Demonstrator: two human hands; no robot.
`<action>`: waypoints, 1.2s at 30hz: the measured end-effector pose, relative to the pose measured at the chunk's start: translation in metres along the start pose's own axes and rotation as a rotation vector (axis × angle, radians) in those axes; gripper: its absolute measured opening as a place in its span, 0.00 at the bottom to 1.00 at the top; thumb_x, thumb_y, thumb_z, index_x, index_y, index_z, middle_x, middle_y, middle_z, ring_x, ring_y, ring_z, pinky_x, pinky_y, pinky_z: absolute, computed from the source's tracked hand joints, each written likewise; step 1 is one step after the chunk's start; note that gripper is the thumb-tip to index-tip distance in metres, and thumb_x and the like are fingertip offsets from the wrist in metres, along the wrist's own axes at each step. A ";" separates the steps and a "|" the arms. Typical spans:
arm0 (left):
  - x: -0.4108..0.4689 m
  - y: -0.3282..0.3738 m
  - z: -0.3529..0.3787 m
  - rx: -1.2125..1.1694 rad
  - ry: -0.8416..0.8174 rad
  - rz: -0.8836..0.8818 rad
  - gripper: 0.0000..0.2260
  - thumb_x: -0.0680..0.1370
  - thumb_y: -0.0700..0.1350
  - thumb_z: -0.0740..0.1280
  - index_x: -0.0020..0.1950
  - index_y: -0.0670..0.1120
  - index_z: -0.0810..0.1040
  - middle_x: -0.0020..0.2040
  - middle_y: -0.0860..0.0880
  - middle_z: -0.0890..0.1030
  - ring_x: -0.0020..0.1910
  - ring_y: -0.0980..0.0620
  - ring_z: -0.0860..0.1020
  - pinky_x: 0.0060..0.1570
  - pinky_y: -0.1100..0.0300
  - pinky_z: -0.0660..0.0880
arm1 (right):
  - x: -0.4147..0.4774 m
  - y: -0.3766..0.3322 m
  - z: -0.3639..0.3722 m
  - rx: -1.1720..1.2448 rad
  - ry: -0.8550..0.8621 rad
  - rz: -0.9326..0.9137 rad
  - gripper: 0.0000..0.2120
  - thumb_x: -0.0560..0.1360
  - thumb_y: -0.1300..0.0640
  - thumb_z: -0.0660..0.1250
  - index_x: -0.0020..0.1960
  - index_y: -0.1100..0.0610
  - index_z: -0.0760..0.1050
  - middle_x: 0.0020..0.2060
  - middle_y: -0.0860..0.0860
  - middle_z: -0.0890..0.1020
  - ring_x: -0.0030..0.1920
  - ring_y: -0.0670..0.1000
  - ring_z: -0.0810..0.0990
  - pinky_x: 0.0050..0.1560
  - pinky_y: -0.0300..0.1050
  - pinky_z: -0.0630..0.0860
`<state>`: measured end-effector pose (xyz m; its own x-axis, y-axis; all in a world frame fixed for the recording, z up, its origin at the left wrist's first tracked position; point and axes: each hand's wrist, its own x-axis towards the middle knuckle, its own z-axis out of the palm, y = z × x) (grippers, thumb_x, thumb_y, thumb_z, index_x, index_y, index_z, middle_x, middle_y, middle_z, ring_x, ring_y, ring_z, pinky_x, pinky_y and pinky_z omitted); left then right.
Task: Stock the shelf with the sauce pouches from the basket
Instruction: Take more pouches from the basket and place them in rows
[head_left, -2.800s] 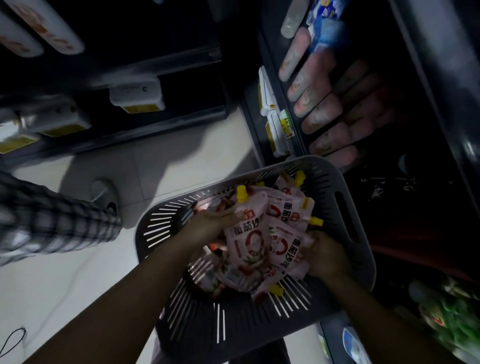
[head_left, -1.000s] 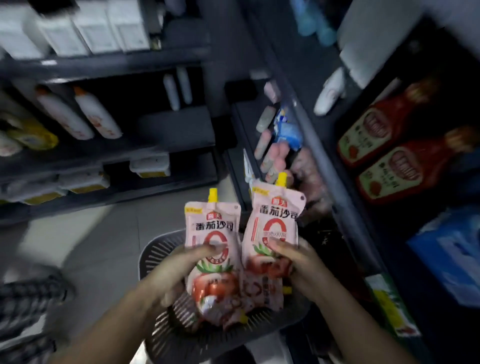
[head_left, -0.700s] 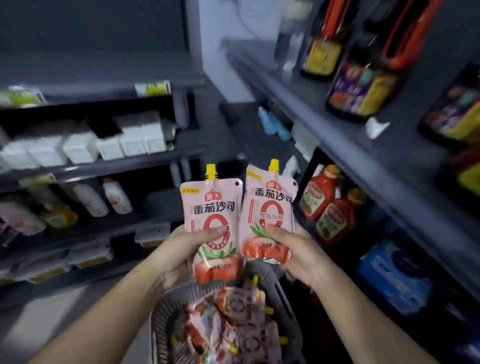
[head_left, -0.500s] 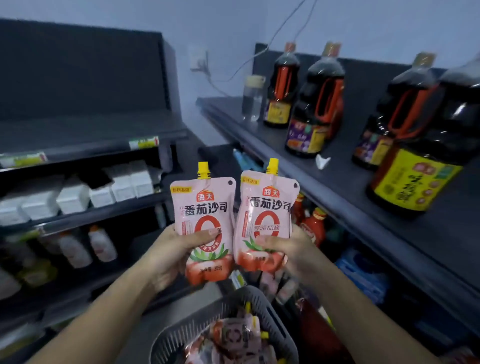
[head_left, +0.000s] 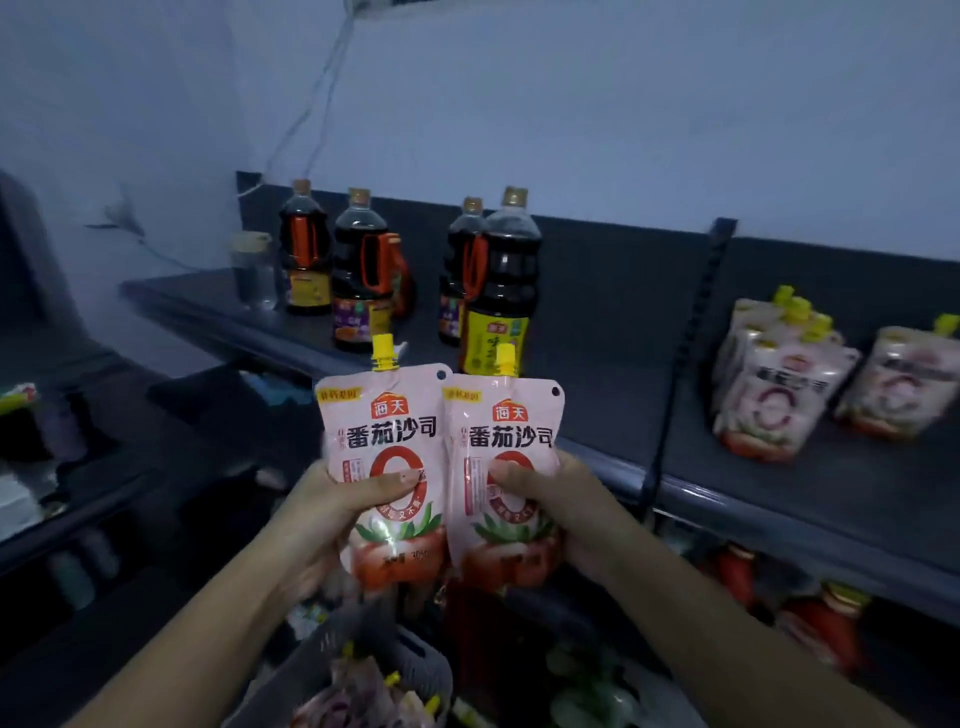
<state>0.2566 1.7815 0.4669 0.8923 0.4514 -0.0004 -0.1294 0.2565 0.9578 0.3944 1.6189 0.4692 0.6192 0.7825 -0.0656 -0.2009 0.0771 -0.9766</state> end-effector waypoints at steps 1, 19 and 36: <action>0.004 -0.002 0.016 0.002 -0.029 0.002 0.33 0.43 0.45 0.83 0.46 0.42 0.83 0.43 0.40 0.85 0.37 0.44 0.85 0.31 0.56 0.80 | -0.012 -0.005 -0.013 -0.016 0.050 -0.009 0.16 0.60 0.57 0.75 0.47 0.58 0.81 0.44 0.59 0.86 0.41 0.55 0.85 0.44 0.49 0.82; 0.052 -0.050 0.363 0.211 -0.527 0.024 0.22 0.58 0.37 0.77 0.52 0.43 0.81 0.46 0.45 0.86 0.46 0.45 0.84 0.45 0.54 0.79 | -0.222 -0.087 -0.276 -0.048 0.635 -0.188 0.19 0.63 0.61 0.74 0.54 0.64 0.80 0.47 0.59 0.85 0.47 0.58 0.85 0.43 0.46 0.81; 0.162 -0.114 0.504 0.153 -0.341 -0.063 0.14 0.66 0.26 0.71 0.45 0.42 0.81 0.42 0.46 0.85 0.34 0.53 0.84 0.31 0.62 0.79 | -0.235 -0.122 -0.469 -0.045 0.729 -0.217 0.17 0.65 0.63 0.73 0.53 0.66 0.79 0.44 0.62 0.85 0.40 0.59 0.85 0.36 0.45 0.82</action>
<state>0.6339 1.3952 0.5022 0.9925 0.1217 0.0107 -0.0270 0.1328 0.9908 0.6292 1.1356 0.5081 0.9890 0.1456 0.0256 0.0042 0.1454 -0.9894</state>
